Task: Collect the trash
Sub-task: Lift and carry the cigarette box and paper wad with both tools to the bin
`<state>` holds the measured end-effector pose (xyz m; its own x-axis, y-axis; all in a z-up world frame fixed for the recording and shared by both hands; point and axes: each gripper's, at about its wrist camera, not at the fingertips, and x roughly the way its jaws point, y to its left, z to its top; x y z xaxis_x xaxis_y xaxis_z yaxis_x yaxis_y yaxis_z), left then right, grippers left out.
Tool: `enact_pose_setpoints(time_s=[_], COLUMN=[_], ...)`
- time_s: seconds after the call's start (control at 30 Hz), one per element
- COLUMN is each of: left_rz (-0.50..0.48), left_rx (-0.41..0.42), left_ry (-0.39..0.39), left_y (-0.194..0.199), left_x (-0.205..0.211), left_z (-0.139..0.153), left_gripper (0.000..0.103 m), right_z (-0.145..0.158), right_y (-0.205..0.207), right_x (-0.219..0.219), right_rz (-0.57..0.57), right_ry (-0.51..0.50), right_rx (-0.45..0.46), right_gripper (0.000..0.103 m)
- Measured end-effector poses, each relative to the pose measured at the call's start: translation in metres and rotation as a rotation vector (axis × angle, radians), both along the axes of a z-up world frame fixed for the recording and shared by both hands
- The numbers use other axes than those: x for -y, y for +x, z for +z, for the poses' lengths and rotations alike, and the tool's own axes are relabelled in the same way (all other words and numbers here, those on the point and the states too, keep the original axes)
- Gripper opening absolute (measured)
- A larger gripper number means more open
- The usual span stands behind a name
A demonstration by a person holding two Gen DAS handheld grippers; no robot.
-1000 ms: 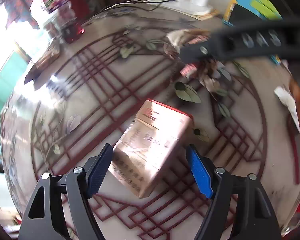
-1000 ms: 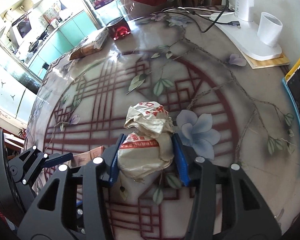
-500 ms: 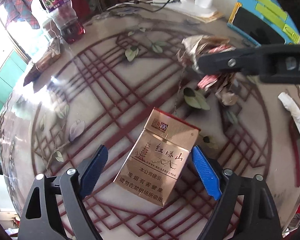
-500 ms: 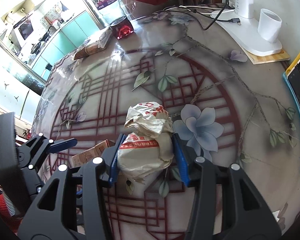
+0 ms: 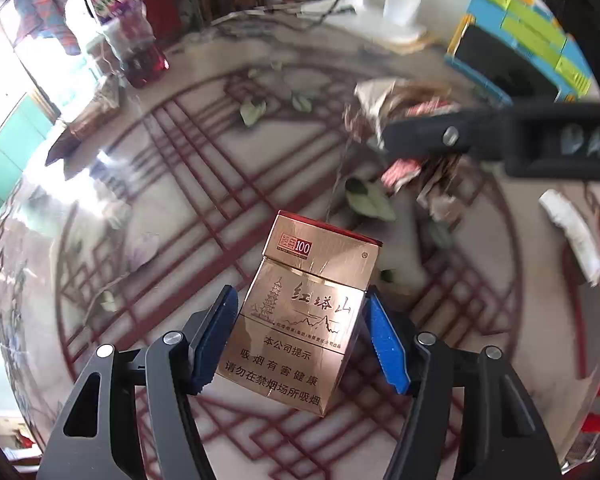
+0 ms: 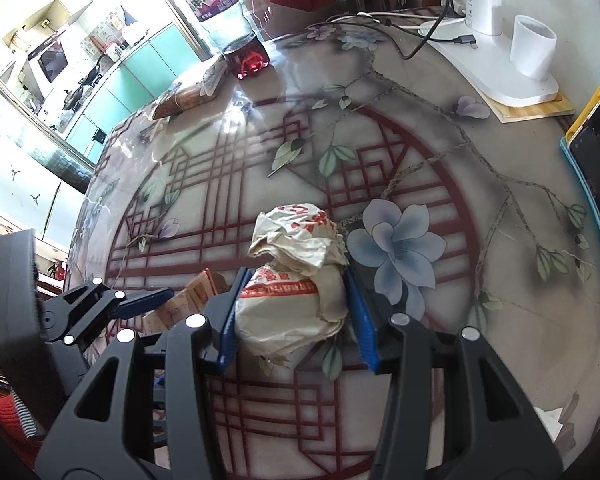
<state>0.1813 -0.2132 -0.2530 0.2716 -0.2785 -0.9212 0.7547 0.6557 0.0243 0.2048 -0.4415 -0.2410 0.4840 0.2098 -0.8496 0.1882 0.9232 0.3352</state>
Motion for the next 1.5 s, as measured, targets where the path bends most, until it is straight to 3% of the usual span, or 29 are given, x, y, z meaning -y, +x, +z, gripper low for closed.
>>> enact_pose_setpoints(time_s=[0.2, 0.33, 0.5, 0.63, 0.7, 0.77, 0.83, 1.03, 1.13, 1.17, 1.2, 1.23, 1.37, 1.5], left_rz=[0.049, 0.093, 0.149, 0.179, 0.187, 0.198, 0.220, 0.202, 0.185, 0.185, 0.188, 0.191, 0.225, 0.272], left_rx=[0.063, 0.087, 0.105, 0.120, 0.112, 0.068, 0.040, -0.060, -0.083, -0.101, -0.117, -0.129, -0.147, -0.067], left_ry=[-0.063, -0.111, -0.169, -0.195, -0.192, -0.191, -0.202, -0.069, -0.036, -0.042, -0.047, -0.052, -0.130, -0.204], left_y=[-0.023, -0.039, -0.056, -0.068, -0.069, -0.065, -0.060, -0.040, -0.036, -0.035, -0.034, -0.034, -0.036, -0.047], left_x=[-0.017, -0.033, -0.055, -0.075, -0.083, -0.090, -0.093, -0.062, -0.049, -0.047, -0.046, -0.046, -0.057, -0.090], left_z=[0.049, 0.079, 0.108, 0.122, 0.119, 0.105, 0.088, 0.008, -0.014, -0.019, -0.023, -0.025, -0.010, 0.039], left_gripper=[0.061, 0.055, 0.055, 0.048, 0.055, 0.076, 0.076, 0.076, 0.076, 0.074, 0.063, 0.056, 0.053, 0.053], right_z=[0.018, 0.032, 0.050, 0.066, 0.070, 0.073, 0.077, 0.073, 0.070, 0.069, 0.068, 0.068, 0.067, 0.072], right_y=[-0.015, -0.032, -0.055, -0.069, -0.074, -0.079, -0.088, -0.113, -0.125, -0.128, -0.131, -0.133, -0.137, -0.130], right_x=[-0.009, -0.021, -0.035, -0.050, -0.058, -0.060, -0.061, -0.055, -0.051, -0.050, -0.049, -0.049, -0.054, -0.073], right_rz=[0.003, 0.013, 0.015, 0.027, 0.032, 0.021, 0.003, -0.038, -0.059, -0.064, -0.070, -0.073, -0.074, -0.045], right_ry=[-0.008, -0.016, -0.033, -0.054, -0.062, -0.056, -0.064, -0.088, -0.095, -0.096, -0.099, -0.100, -0.104, -0.103], right_rx=[0.023, 0.040, 0.062, 0.086, 0.091, 0.092, 0.100, 0.059, 0.037, 0.033, 0.029, 0.026, 0.016, 0.029], right_gripper=[0.046, 0.046, 0.046, 0.046, 0.046, 0.046, 0.046, 0.046, 0.046, 0.046, 0.046, 0.046, 0.046, 0.046])
